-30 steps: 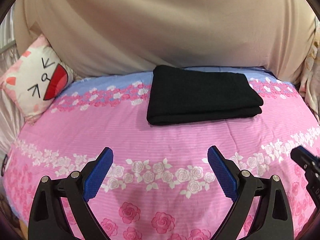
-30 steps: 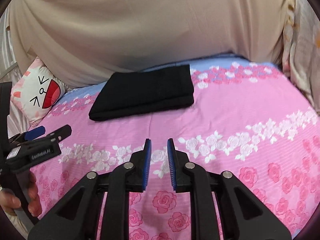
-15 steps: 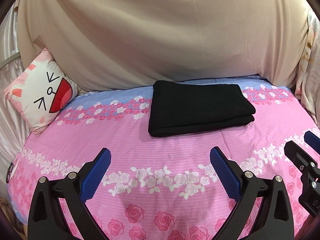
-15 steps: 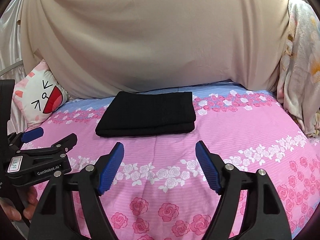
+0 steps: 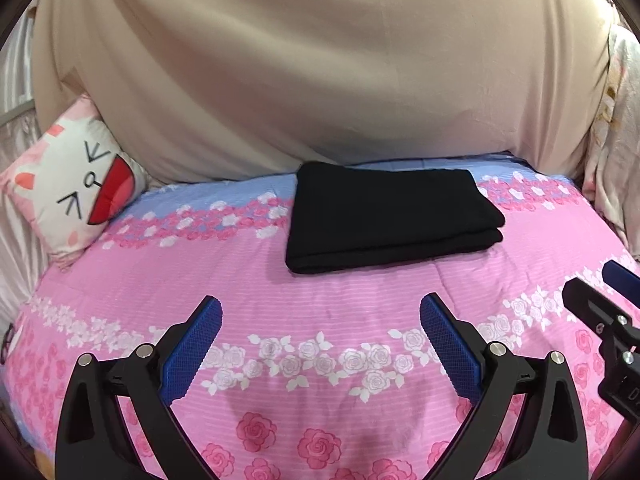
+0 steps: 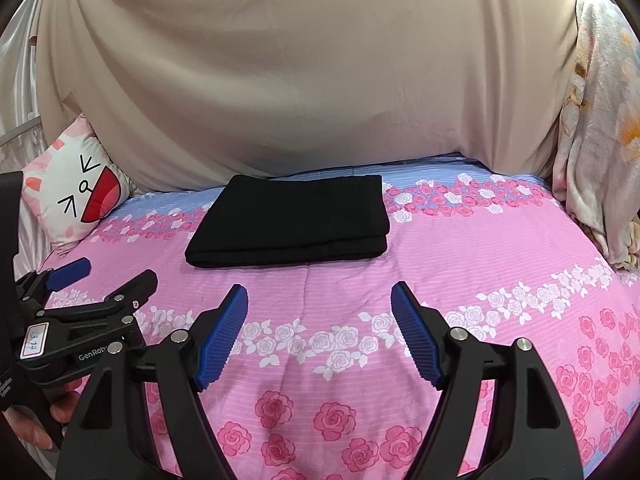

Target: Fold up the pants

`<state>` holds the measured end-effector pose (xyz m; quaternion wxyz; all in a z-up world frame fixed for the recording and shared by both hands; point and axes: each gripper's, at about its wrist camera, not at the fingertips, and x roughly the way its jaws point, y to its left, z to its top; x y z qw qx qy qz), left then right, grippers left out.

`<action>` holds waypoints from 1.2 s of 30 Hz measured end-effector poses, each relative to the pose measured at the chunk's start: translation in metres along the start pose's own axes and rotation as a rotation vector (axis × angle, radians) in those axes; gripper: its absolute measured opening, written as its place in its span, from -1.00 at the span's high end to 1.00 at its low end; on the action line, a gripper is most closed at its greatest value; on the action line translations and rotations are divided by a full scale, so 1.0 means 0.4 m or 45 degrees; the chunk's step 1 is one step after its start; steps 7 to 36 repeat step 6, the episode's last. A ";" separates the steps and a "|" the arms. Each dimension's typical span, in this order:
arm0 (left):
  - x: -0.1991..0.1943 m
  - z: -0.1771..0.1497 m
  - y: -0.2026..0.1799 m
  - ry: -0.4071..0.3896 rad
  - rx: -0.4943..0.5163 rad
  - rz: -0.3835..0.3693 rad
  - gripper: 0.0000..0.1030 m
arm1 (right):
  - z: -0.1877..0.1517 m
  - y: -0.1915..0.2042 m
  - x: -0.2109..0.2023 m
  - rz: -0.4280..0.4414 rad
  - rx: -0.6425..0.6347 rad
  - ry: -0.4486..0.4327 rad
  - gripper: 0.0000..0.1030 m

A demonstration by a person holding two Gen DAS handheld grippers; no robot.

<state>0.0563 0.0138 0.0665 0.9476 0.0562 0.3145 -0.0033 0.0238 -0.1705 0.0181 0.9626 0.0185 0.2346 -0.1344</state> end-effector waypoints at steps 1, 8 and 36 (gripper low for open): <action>-0.001 0.002 -0.002 0.015 0.008 0.011 -0.90 | -0.001 0.000 0.001 -0.002 0.001 0.002 -0.40; 0.002 -0.001 -0.001 0.089 0.015 -0.029 -0.90 | -0.005 0.005 0.002 0.002 -0.009 0.010 -0.41; 0.002 -0.001 -0.001 0.089 0.015 -0.029 -0.90 | -0.005 0.005 0.002 0.002 -0.009 0.010 -0.41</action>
